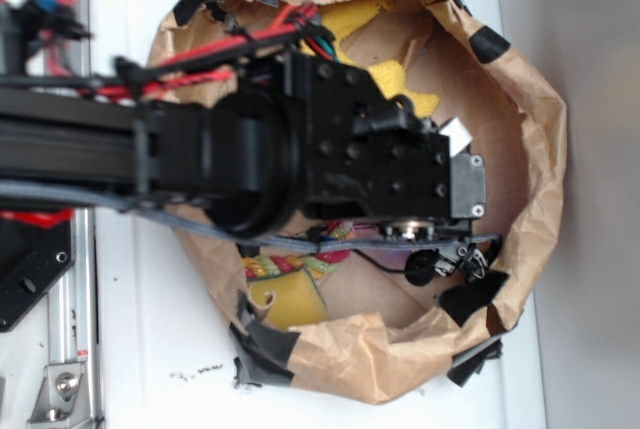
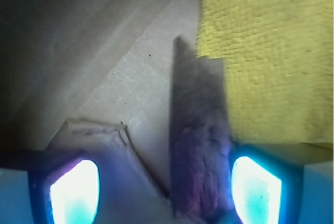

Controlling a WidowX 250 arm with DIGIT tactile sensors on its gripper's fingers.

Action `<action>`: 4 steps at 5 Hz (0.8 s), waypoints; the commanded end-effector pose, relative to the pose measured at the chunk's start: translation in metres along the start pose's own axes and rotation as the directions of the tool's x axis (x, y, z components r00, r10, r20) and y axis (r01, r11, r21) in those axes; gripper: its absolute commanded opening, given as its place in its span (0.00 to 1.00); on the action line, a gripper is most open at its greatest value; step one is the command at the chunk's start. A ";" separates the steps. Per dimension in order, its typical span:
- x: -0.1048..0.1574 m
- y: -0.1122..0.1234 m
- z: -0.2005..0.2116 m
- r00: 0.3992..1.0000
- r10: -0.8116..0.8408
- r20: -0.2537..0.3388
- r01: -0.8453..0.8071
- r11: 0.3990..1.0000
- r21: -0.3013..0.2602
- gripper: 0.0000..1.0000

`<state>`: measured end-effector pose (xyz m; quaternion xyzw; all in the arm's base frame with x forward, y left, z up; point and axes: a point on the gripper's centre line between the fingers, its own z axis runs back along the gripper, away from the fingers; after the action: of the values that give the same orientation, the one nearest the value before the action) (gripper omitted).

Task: Grab the wood chip.

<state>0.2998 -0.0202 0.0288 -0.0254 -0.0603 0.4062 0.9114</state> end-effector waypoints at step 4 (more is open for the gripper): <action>0.009 0.041 -0.019 0.976 -0.219 0.011 0.219 0.976 0.024 0.00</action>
<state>0.2813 -0.0017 0.0119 -0.0115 -0.0724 0.3014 0.9507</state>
